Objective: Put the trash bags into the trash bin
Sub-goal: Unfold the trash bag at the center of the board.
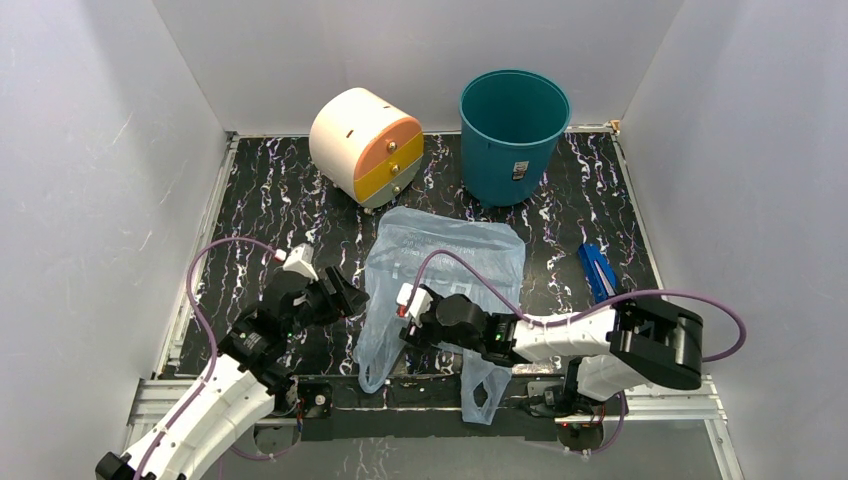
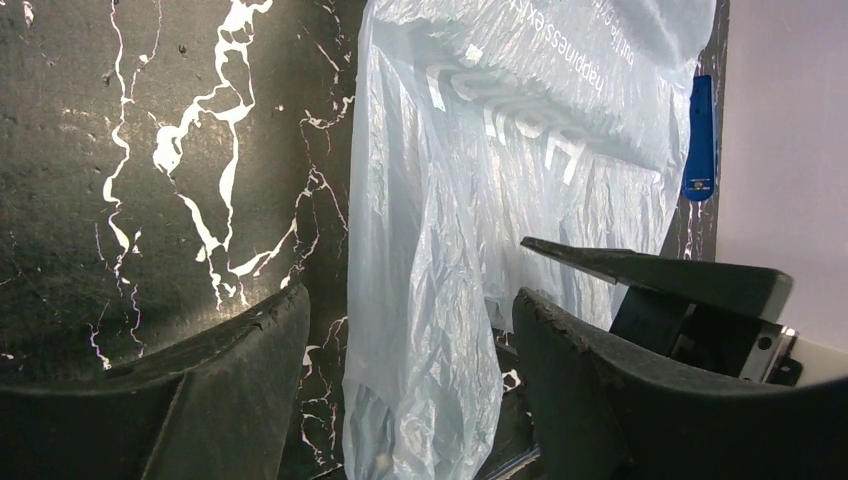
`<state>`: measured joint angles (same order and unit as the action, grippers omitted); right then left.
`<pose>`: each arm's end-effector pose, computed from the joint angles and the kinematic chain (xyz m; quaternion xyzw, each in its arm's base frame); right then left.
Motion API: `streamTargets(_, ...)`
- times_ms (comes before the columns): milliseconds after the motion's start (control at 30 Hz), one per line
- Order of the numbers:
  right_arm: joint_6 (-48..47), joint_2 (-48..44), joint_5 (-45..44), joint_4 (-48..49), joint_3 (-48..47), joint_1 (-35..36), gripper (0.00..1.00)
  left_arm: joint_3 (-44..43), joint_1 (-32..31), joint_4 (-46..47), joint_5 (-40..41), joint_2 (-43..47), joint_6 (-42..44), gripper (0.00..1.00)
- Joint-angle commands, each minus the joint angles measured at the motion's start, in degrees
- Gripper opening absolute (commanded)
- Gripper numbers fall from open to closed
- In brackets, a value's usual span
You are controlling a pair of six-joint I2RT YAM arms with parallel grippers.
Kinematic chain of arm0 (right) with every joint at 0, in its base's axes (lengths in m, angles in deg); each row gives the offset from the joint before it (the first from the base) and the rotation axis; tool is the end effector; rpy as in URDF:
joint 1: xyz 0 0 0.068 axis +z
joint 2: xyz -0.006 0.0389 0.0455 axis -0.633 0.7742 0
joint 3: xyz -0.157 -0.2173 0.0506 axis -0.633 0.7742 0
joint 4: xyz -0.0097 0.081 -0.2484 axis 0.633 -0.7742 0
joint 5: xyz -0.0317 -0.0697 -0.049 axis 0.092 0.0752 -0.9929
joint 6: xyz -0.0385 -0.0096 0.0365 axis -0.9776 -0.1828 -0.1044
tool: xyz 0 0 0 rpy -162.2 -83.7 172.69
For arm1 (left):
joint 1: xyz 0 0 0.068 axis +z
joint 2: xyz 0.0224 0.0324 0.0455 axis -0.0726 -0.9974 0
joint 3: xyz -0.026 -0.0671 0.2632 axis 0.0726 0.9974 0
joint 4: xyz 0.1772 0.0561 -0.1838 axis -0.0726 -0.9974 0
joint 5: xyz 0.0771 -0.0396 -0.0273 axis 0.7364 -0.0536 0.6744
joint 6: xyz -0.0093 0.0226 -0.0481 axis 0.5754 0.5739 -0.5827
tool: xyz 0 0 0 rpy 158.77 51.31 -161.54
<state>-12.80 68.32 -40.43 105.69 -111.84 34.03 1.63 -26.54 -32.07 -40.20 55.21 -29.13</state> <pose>0.0857 0.2598 0.1788 -0.4980 0.6713 0.2208 0.5025 0.1202 -0.0730 0.2280 -0.1087 0.8413 -0.3449 0.4018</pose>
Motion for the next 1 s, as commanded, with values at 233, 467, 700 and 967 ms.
streamTargets(233, 0.7, 3.2, -1.8, 17.4, 1.2, 0.2, 0.64, 1.0, 0.3, -1.9, 4.0, 3.8, -2.2, 0.73)
streamTargets(467, 6.0, 6.2, -3.1, 13.1, -3.4, -0.6, 0.42, 4.1, 0.3, -0.7, 2.3, 6.6, -4.0, 0.72)
streamTargets(700, 6.9, 4.7, -6.1, 12.0, -4.9, -0.8, 0.23, 3.3, 0.3, -0.5, 0.1, 3.7, -2.9, 0.72)
streamTargets(967, 3.4, 2.7, -2.7, 6.9, -4.7, -0.7, 0.62, 4.8, 0.3, 0.2, 0.8, 4.8, -3.2, 0.73)
